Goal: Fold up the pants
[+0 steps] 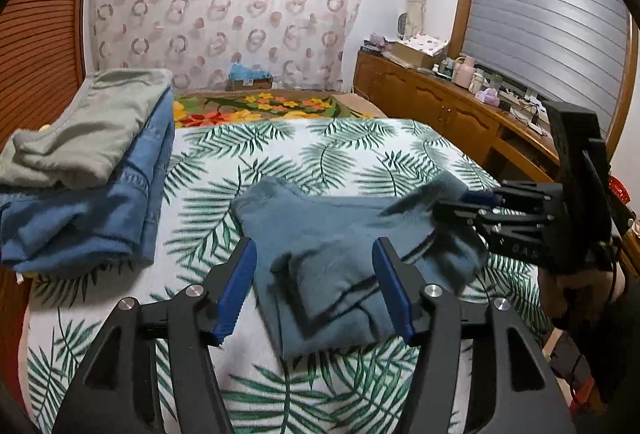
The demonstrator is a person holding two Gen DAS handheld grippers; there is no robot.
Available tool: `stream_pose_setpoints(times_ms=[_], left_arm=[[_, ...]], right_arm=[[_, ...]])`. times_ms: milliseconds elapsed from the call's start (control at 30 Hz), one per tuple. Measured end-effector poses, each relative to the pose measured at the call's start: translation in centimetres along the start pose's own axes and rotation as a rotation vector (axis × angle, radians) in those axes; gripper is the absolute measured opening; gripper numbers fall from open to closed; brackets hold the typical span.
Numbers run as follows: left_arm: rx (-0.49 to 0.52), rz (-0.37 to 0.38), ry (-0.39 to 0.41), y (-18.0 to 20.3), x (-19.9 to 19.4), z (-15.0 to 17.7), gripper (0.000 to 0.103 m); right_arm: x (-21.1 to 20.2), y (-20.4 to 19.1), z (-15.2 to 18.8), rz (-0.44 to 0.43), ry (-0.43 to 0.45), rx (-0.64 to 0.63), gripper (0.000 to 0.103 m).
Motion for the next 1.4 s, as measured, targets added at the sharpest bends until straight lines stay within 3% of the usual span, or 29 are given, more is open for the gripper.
stream_pose_setpoints(times_ms=[67,167,367,600,733,800,933,1000,1133,1267,1400], left_arm=[[-0.003,0.000,-0.018,-0.1,0.0,0.7,0.061],[-0.014,0.001,-0.042,-0.4,0.1,1.8,0.061],[-0.018,0.020,-0.070,-0.2,0.3,3.6,0.059],[-0.009,0.019,-0.111,0.2,1.3,4.8,0.055],[0.009,0.026,-0.128,0.5,1.6,5.5,0.045],[0.013,0.024,-0.131,0.5,1.7,5.6,0.039],[0.013,0.020,-0.139,0.5,1.9,5.6,0.037],[0.016,0.020,-0.145,0.5,2.2,5.7,0.035],[0.027,0.023,-0.134,0.5,2.2,5.3,0.020],[0.022,0.023,-0.115,0.5,1.8,5.0,0.016],[0.016,0.022,-0.103,0.4,1.6,4.9,0.015]], right_arm=[[-0.1,0.2,0.3,0.013,-0.010,0.003,0.039],[-1.0,0.4,0.8,0.037,-0.005,0.000,0.047],[-2.4,0.8,2.9,0.030,-0.020,0.028,0.050],[-1.1,1.4,4.9,0.052,-0.070,0.036,0.050],[-0.2,1.4,5.5,0.044,-0.101,0.052,0.050],[0.0,1.5,5.4,0.046,-0.108,0.051,0.055],[0.2,2.1,5.6,0.051,-0.118,0.078,0.063],[0.1,2.2,5.7,0.036,-0.116,0.097,0.064],[0.0,2.1,5.7,0.039,-0.112,0.097,0.064],[-0.7,1.6,6.0,0.057,-0.111,0.052,0.062],[-1.5,1.3,6.4,0.020,-0.118,0.062,0.044]])
Point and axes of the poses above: each gripper's, at about its wrist camera, not at the fingertips, and x roughly the way its jaws point, y to its right, z to its underside, the point moved 10 cm from there along x, roughly the way its jaws point, and after that the axes turned 2 degrees about -x, right-handed, at the moved point
